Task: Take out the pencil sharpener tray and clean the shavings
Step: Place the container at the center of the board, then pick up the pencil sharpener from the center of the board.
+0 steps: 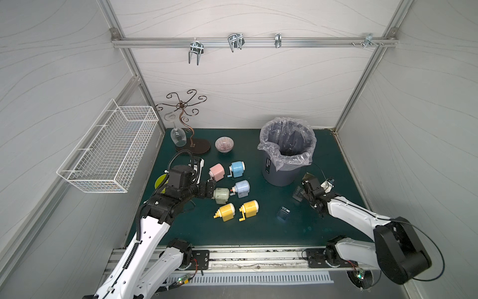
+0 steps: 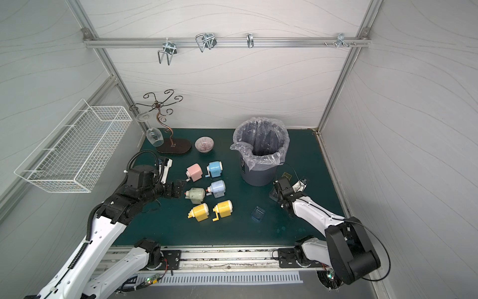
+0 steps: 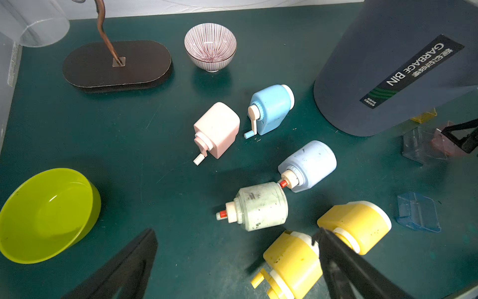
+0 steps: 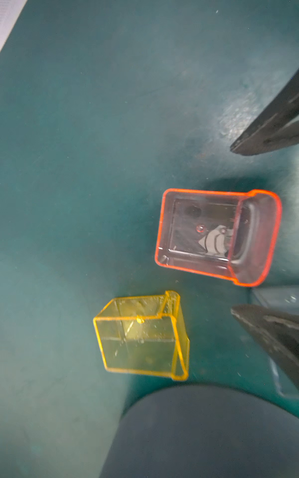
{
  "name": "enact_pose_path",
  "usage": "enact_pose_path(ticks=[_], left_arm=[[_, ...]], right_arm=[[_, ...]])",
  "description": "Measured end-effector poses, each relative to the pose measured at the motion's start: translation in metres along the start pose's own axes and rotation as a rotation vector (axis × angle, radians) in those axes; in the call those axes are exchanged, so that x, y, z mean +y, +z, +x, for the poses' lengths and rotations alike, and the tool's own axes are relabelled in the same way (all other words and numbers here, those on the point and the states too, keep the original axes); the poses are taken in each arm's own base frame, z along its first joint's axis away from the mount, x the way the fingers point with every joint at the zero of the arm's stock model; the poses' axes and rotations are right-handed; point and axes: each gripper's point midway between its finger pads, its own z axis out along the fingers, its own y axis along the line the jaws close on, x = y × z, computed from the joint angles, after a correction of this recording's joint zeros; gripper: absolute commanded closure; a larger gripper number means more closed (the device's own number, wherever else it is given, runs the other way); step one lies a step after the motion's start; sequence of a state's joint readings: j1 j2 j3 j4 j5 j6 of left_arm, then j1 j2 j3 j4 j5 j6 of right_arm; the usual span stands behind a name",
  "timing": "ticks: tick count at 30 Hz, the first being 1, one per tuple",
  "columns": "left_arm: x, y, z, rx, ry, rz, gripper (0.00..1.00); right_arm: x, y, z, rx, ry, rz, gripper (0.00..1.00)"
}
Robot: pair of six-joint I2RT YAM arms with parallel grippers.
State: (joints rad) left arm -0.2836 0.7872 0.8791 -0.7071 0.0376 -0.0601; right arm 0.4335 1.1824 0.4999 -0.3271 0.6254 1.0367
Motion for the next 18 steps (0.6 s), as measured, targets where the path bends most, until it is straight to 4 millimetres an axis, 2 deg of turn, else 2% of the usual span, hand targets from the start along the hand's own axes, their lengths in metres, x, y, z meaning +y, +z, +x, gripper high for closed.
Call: enact_pose_path(ticks=[7,11,13,15,18], left_arm=[[-0.004,0.006,0.001,0.05,0.068,0.022,0.01],[-0.01,0.013,0.003,0.14,0.165,0.058,0.11],[-0.013,0.016,0.01,0.194,0.213,0.089,0.17],[-0.017,0.018,0.021,0.255,0.256,0.123,0.17],[-0.019,0.02,0.04,0.348,0.31,0.163,0.18]], right_arm=[[0.002,-0.029,-0.022,-0.003,0.027,-0.066,0.04],[-0.012,-0.049,-0.046,-0.037,0.09,-0.096,0.04],[-0.022,-0.059,-0.059,-0.058,0.134,-0.113,0.05],[-0.029,-0.068,-0.07,-0.073,0.162,-0.137,0.06],[-0.027,-0.085,-0.082,-0.075,0.154,-0.196,0.06]])
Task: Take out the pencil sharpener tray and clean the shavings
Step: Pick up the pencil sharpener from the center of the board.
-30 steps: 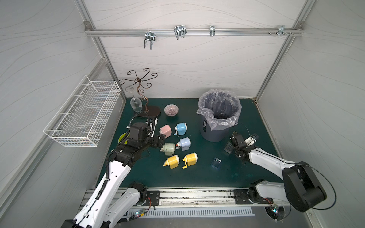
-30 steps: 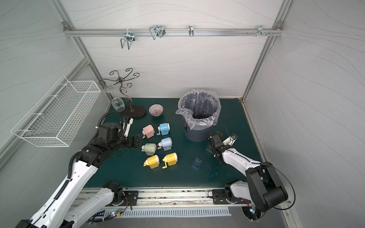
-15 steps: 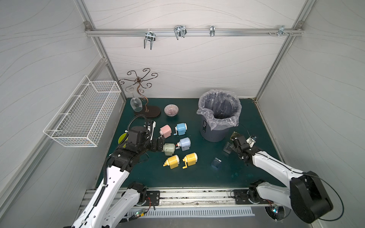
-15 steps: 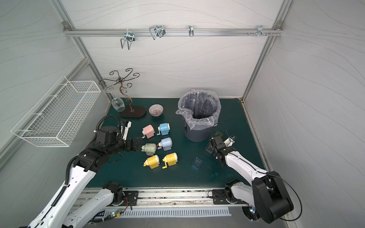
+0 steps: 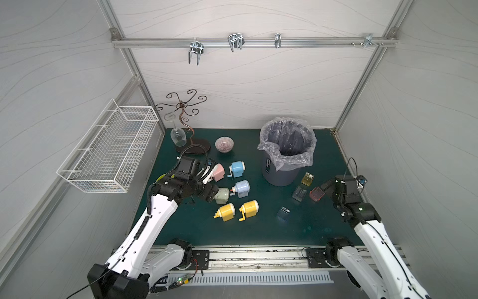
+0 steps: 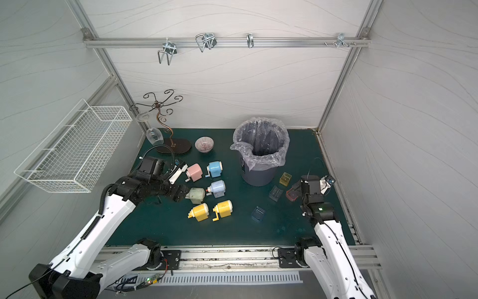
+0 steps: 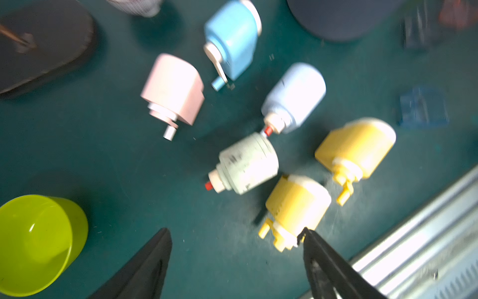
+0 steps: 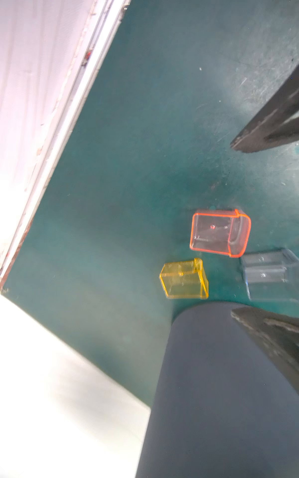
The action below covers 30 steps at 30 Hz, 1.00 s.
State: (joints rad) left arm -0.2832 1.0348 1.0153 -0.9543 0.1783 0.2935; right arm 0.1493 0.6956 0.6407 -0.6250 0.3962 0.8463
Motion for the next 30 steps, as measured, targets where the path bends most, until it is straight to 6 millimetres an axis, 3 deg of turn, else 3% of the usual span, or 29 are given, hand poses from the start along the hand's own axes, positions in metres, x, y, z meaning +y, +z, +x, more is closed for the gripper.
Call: enact_pose_path(ticks=[8,13,16,24,30], left_arm=[[-0.014,0.017,0.025,0.18,0.106,0.098,0.15],[-0.035,0.032,0.041,0.306,0.341,0.187,0.11],[-0.038,0.038,0.046,0.347,0.443,0.225,0.11],[-0.025,0.051,0.007,0.348,0.62,0.226,0.12],[-0.018,0.072,-0.003,0.384,0.678,0.241,0.13]], right_arm=[[0.056,-0.032,0.002,0.095,-0.171,-0.263,0.06],[0.076,-0.052,0.011,0.13,-0.293,-0.364,0.06],[0.081,-0.062,0.016,0.145,-0.351,-0.4,0.05],[0.078,-0.08,0.032,0.195,-0.451,-0.441,0.05],[0.073,-0.091,0.034,0.178,-0.516,-0.455,0.03]])
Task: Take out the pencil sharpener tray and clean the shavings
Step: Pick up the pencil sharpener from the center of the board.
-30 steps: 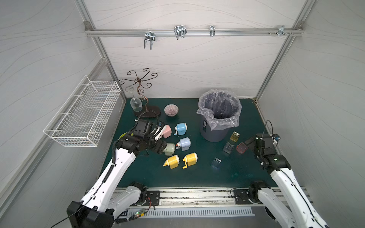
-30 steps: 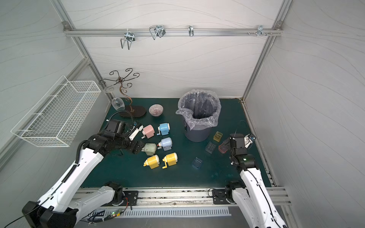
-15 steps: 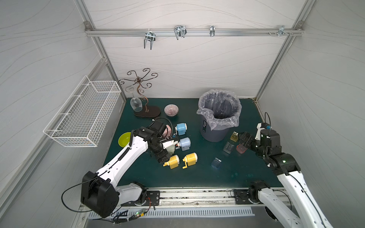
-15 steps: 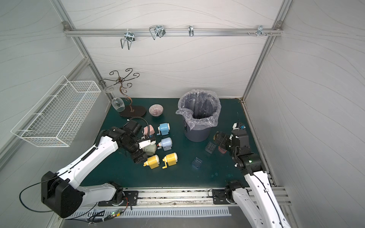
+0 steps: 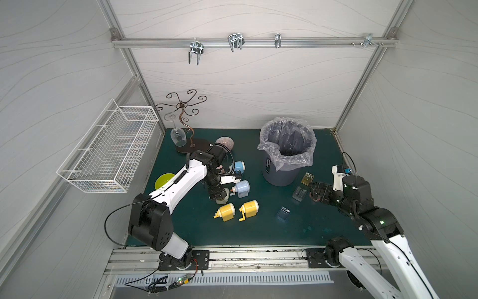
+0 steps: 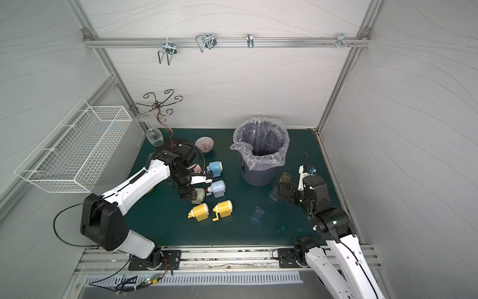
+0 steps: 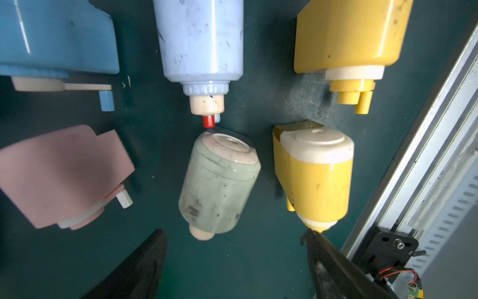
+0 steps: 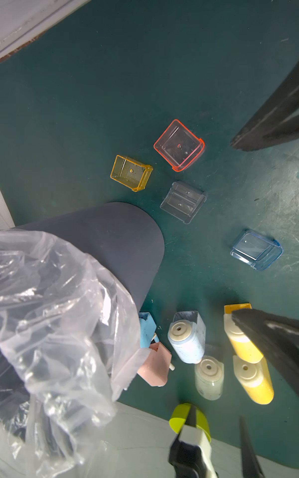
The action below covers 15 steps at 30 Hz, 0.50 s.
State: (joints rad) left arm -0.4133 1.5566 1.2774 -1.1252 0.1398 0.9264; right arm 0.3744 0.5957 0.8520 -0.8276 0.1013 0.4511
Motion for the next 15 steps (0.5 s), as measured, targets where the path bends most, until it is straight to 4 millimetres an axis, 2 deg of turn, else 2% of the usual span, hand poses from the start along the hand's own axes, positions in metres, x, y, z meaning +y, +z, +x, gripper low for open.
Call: enact_pose_path(ticks=[7,15], left_arm=[[0.019,0.023,0.001,0.04,0.024,-0.038,0.12],[0.019,0.05,0.009,0.062,0.031,-0.038,0.16]], right_arm=[[-0.002,-0.003,0.005,0.007,-0.065,0.019,0.02],[-0.004,-0.003,0.008,0.005,-0.104,0.033,0.02]])
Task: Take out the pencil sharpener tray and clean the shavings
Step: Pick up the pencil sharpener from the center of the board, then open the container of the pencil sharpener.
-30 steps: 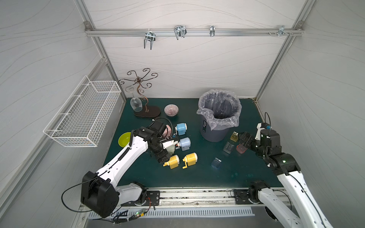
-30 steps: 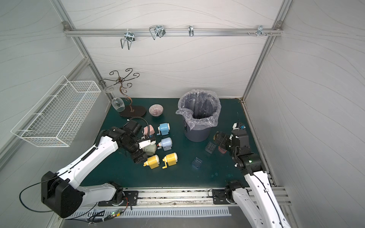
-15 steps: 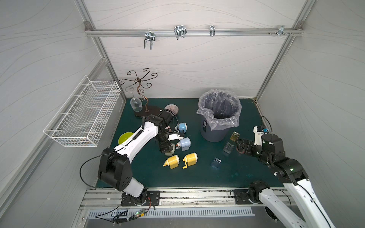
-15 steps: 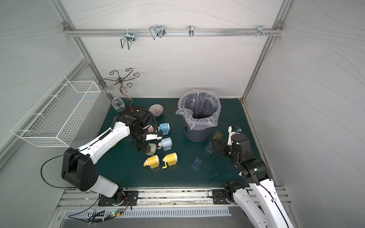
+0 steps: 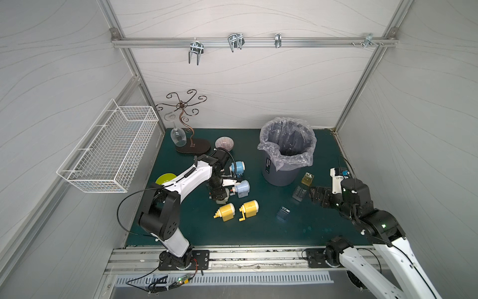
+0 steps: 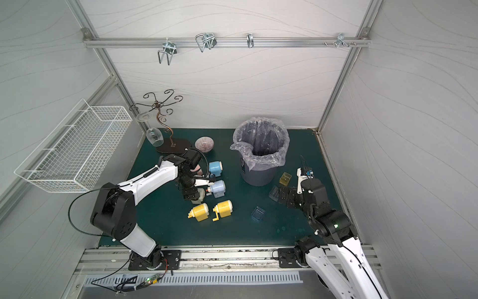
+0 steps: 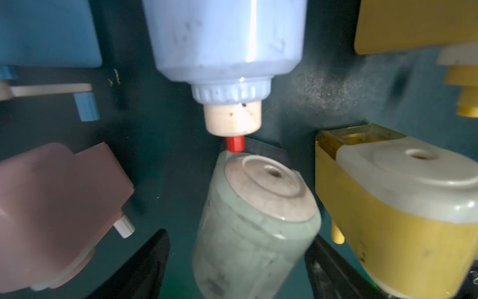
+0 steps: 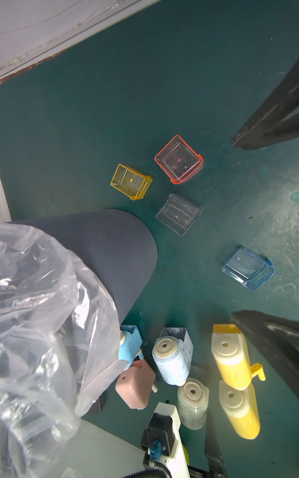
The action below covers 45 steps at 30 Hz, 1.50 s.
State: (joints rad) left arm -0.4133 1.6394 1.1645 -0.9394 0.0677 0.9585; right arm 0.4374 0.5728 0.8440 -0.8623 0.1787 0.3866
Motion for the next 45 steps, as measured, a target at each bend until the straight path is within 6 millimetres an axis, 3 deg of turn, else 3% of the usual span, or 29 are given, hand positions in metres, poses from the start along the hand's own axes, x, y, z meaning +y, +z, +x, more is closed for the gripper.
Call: enact_pose_path(ticks=[5,12,17,21,26,31,34,39,43,45], left_arm=[[-0.001,0.02,0.003,0.012,-0.004,0.012,0.18],[0.008,0.032,-0.004,-0.008,-0.018,-0.019,0.42],[0.008,0.033,-0.005,-0.011,-0.033,-0.026,0.7],[0.007,0.031,-0.004,-0.024,-0.043,-0.048,1.0],[0.003,0.024,0.0,-0.029,-0.082,-0.072,1.0],[0.002,-0.01,-0.003,-0.097,-0.108,-0.139,1.0],[-0.007,-0.034,-0.003,-0.137,-0.111,-0.145,1.0],[-0.034,-0.086,-0.022,-0.255,-0.075,-0.065,1.0],[-0.074,-0.135,-0.048,-0.423,0.01,0.019,1.0],[-0.094,-0.156,-0.056,-0.486,0.052,0.052,1.0]], right_arm=[[-0.001,0.0,0.0,-0.001,-0.009,0.006,0.02],[-0.003,-0.005,0.0,-0.019,-0.027,0.013,0.02],[-0.003,-0.006,0.0,-0.024,-0.03,0.011,0.02],[-0.002,-0.006,0.0,-0.024,-0.029,0.011,0.03],[-0.002,-0.006,0.0,-0.021,-0.031,0.007,0.05],[0.004,-0.009,-0.001,-0.032,-0.063,-0.028,0.07],[0.018,-0.014,-0.008,-0.068,-0.109,-0.107,0.06],[0.067,-0.027,-0.019,-0.128,-0.235,-0.364,0.06],[0.115,-0.04,-0.018,-0.149,-0.318,-0.635,0.01],[0.134,-0.043,-0.013,-0.137,-0.349,-0.749,0.04]])
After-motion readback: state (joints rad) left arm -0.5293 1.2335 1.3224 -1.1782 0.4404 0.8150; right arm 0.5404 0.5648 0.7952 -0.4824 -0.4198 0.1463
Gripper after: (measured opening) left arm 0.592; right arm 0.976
